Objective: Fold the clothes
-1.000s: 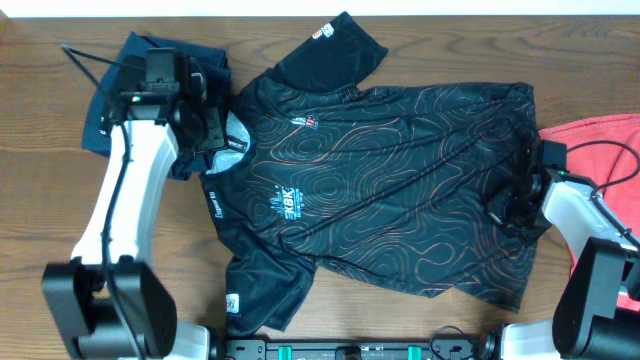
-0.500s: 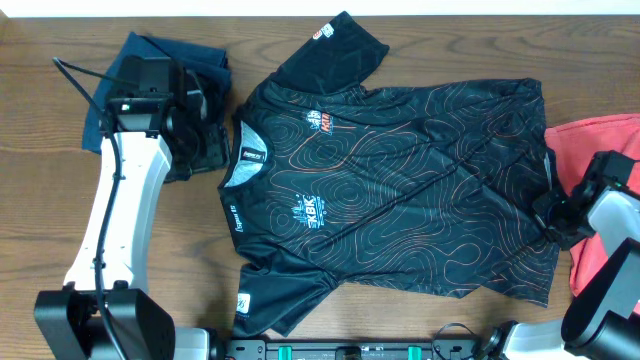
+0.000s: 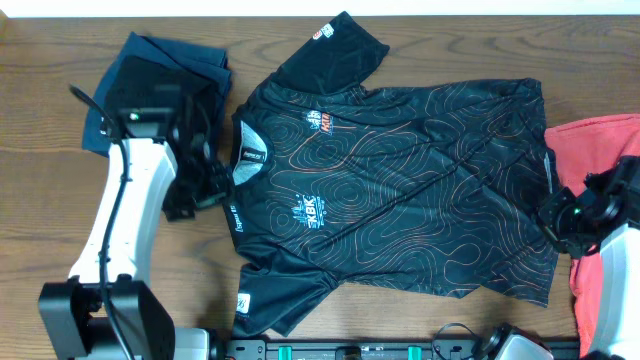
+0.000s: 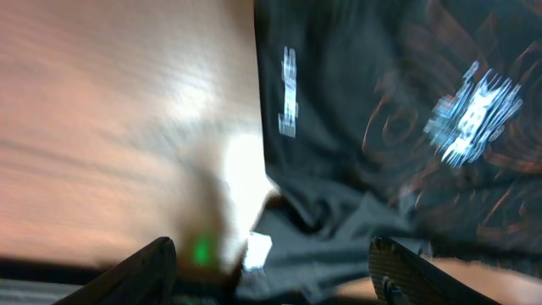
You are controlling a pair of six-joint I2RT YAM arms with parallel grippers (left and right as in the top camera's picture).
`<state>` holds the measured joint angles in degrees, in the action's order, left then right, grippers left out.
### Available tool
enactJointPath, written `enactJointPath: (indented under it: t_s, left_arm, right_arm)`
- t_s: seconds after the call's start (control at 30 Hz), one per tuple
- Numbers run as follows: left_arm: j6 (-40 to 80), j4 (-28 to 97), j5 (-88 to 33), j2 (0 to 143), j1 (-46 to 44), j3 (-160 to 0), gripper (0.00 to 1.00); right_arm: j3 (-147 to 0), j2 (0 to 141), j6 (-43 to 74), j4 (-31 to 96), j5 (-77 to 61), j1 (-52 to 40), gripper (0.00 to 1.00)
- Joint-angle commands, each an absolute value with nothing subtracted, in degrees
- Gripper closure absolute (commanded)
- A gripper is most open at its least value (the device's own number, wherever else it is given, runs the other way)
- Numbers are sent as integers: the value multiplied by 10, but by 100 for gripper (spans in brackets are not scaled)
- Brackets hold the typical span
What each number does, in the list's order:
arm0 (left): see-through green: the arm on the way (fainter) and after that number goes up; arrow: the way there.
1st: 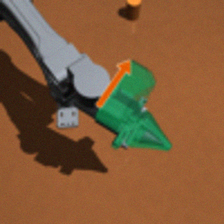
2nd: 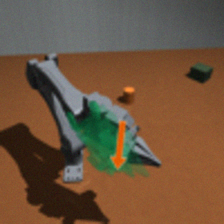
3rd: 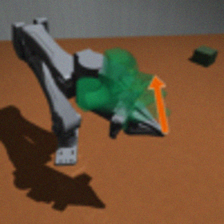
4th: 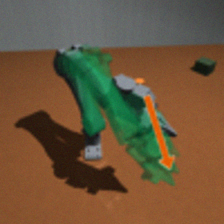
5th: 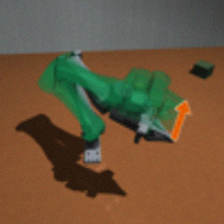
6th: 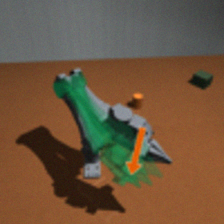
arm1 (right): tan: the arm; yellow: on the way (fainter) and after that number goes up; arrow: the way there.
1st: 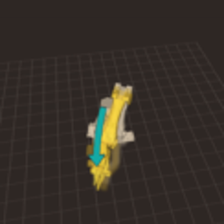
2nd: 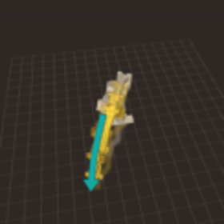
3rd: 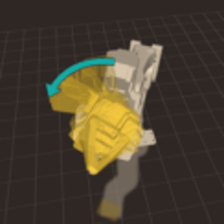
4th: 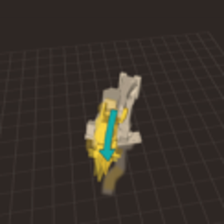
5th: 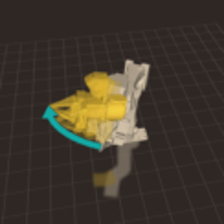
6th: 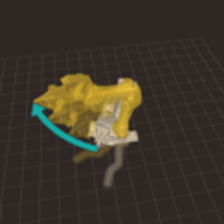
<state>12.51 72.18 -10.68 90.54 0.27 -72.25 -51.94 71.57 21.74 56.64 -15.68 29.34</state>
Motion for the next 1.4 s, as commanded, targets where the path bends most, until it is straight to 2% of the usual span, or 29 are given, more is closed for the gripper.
enactJointPath:
  t_s: [0.0,0.2,0.27,0.53,0.67,0.77,0.83,0.93,0.97,1.2,1.37]
  left_arm:
    - [152,719,-184,901,3,-652,26]
    - [151,676,-260,901,0,-501,28]
    - [151,648,-263,901,0,-458,32]
    - [152,518,-247,901,0,-352,33]
    - [162,508,-246,902,0,-339,34]
    - [164,511,-247,902,0,-339,48]
    - [166,517,-247,902,0,-339,65]
    - [166,522,-247,902,0,-339,81]
    - [166,524,-249,902,0,-339,92]
    - [142,586,-310,898,0,-390,94]
    - [123,644,-332,861,0,-474,94]
  right_arm:
    - [-528,699,207,587,-181,300,62]
    - [-528,699,201,594,-180,300,62]
    - [-528,699,201,592,-181,300,62]
    - [-528,699,201,586,-180,300,62]
    - [-528,699,201,586,-180,300,62]
    - [-528,699,201,582,-180,300,62]
    - [-528,699,201,581,-181,300,62]
    - [-528,699,201,581,-180,300,62]
    - [-528,699,201,581,-180,300,62]
    - [-528,700,202,588,-142,300,60]
    - [-525,712,254,607,-72,309,56]
